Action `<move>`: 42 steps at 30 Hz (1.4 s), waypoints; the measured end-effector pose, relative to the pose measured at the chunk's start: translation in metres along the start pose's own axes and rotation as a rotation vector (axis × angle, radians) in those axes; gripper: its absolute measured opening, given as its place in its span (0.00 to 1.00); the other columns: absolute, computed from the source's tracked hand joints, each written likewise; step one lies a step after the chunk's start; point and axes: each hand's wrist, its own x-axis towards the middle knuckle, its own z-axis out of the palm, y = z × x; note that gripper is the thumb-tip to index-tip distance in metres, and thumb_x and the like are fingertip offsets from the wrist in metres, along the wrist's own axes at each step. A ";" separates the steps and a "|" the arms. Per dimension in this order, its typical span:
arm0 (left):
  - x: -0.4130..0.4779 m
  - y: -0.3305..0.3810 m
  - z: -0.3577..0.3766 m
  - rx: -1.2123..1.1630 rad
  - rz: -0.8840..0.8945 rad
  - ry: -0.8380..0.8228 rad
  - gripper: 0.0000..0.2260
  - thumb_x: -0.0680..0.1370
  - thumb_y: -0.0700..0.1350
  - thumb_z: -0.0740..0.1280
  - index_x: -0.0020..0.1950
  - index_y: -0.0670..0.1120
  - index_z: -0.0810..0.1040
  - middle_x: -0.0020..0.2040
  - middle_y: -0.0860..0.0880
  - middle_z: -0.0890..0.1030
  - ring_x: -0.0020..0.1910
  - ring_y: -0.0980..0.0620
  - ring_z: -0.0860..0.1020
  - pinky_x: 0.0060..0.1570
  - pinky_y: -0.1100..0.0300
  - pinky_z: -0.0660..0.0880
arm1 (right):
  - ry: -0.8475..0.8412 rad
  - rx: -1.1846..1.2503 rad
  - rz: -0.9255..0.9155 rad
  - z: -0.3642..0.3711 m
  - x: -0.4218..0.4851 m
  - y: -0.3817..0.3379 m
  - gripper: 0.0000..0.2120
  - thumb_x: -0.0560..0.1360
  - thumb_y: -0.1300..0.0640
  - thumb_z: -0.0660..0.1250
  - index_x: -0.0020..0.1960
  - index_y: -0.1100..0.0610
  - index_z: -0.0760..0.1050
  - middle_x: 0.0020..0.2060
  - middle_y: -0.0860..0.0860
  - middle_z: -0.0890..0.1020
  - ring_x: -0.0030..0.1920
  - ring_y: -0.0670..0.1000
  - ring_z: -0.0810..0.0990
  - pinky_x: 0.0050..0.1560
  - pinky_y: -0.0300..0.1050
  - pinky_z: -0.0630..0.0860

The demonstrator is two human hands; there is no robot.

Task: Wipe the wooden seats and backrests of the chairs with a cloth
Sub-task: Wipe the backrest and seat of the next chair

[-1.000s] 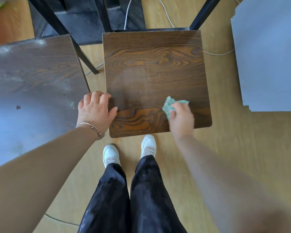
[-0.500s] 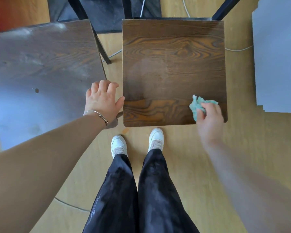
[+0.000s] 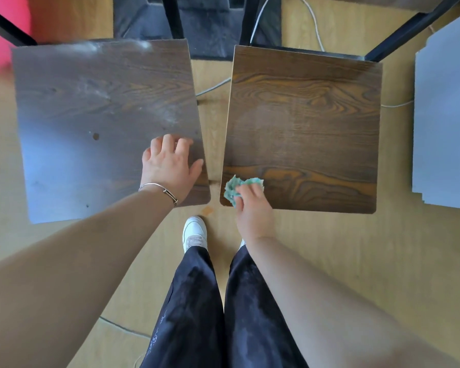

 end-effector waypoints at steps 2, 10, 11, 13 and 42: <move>-0.002 -0.002 -0.006 -0.005 -0.002 0.007 0.21 0.78 0.58 0.60 0.67 0.49 0.70 0.64 0.45 0.70 0.63 0.40 0.65 0.62 0.45 0.65 | -0.077 -0.002 -0.076 0.005 0.001 -0.017 0.07 0.78 0.62 0.63 0.54 0.59 0.77 0.54 0.54 0.77 0.45 0.57 0.79 0.42 0.44 0.74; 0.012 0.008 -0.055 0.015 0.013 0.071 0.21 0.78 0.58 0.60 0.66 0.49 0.69 0.66 0.45 0.69 0.63 0.41 0.66 0.61 0.46 0.66 | -0.017 0.020 -0.088 -0.043 0.032 -0.032 0.08 0.79 0.60 0.62 0.56 0.58 0.78 0.55 0.52 0.78 0.48 0.56 0.80 0.44 0.46 0.77; 0.018 0.013 -0.064 0.022 0.019 0.079 0.21 0.78 0.58 0.59 0.67 0.49 0.69 0.66 0.45 0.69 0.63 0.41 0.66 0.61 0.46 0.66 | 0.032 0.033 -0.089 -0.057 0.043 -0.035 0.08 0.78 0.60 0.64 0.55 0.58 0.78 0.55 0.52 0.79 0.48 0.55 0.81 0.44 0.43 0.77; 0.033 0.022 -0.081 0.023 0.020 0.101 0.21 0.78 0.58 0.59 0.67 0.48 0.69 0.66 0.45 0.69 0.63 0.41 0.66 0.61 0.46 0.66 | 0.115 0.062 -0.090 -0.088 0.069 -0.044 0.09 0.78 0.59 0.66 0.57 0.58 0.78 0.56 0.52 0.79 0.50 0.53 0.81 0.45 0.36 0.72; 0.160 0.070 -0.196 -0.156 0.010 0.342 0.23 0.80 0.56 0.59 0.72 0.48 0.65 0.68 0.46 0.67 0.64 0.43 0.65 0.60 0.48 0.70 | 0.497 -0.121 -0.446 -0.183 0.279 -0.121 0.09 0.74 0.59 0.72 0.53 0.58 0.79 0.48 0.52 0.80 0.48 0.52 0.80 0.45 0.43 0.80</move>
